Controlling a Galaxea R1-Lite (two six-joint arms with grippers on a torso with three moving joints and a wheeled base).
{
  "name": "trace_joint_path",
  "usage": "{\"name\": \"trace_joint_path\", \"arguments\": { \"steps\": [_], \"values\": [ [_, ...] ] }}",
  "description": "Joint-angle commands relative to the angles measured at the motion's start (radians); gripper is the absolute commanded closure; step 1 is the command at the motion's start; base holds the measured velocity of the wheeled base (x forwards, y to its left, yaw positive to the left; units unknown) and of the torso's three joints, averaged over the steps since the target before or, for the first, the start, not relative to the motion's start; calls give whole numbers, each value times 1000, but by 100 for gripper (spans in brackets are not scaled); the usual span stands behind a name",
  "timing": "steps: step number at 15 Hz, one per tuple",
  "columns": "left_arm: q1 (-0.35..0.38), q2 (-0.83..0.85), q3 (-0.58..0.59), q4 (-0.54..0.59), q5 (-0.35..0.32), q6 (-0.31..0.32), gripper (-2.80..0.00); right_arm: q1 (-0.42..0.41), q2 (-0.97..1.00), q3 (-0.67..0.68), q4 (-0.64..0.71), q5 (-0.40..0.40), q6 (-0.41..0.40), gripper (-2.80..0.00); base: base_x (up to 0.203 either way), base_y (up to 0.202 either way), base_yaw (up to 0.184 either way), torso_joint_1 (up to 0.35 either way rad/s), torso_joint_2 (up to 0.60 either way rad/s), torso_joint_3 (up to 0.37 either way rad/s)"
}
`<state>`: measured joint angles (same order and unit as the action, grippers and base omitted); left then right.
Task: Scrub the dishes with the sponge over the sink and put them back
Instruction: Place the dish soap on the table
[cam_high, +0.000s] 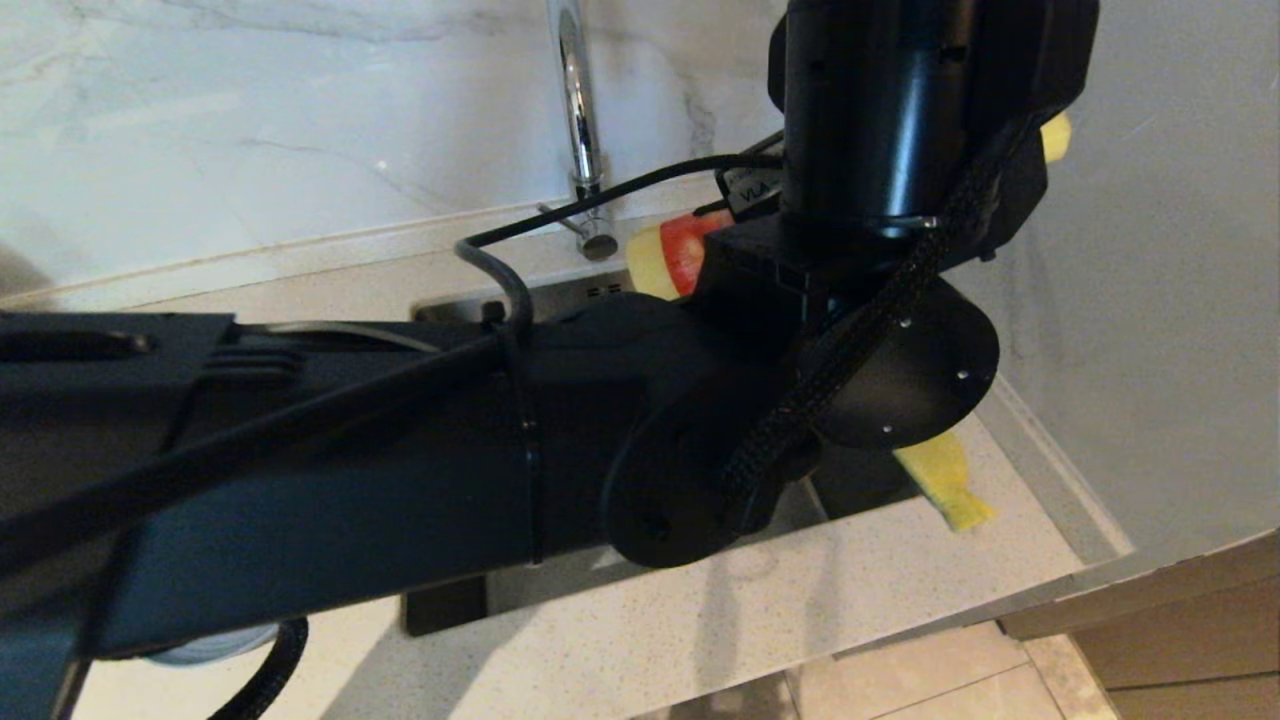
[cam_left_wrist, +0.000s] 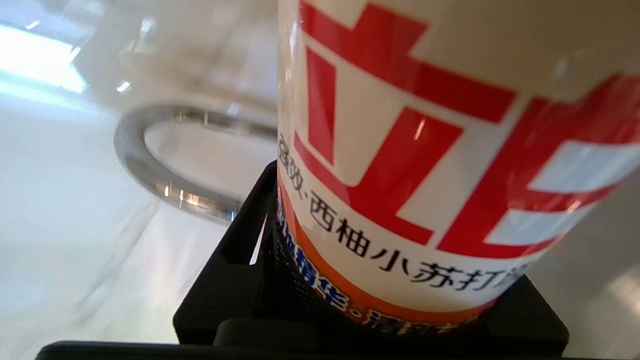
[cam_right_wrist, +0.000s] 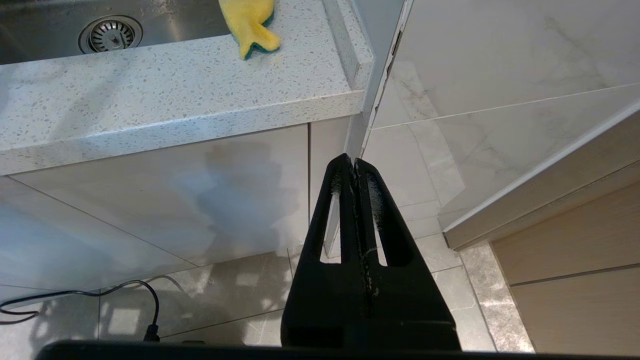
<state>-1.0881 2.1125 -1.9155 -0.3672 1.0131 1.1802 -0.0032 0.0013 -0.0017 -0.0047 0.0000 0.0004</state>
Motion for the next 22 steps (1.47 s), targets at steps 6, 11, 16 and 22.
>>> {"name": "trace_joint_path", "arguments": {
  "steps": [6, 11, 16, 22],
  "values": [
    [2, -172, 0, 65, -224, -164, 0, 0, 0, 0, 0, 0, 0, 0, 0, 0, 0, 0, 0, 0],
    [11, -325, 0, 257, -362, -402, 0, 0, 0, 0, 0, 0, 0, 0, 0, 0, 0, 0, 0, 0],
    [110, -446, 0, 381, -542, -644, 0, 0, 0, 0, 0, 0, 0, 0, 0, 0, 0, 0, 0, 0],
    [339, -584, 1, 489, -694, -945, 0, 0, 0, 0, 0, 0, 0, 0, 0, 0, 0, 0, 0, 0]
  ]
}}
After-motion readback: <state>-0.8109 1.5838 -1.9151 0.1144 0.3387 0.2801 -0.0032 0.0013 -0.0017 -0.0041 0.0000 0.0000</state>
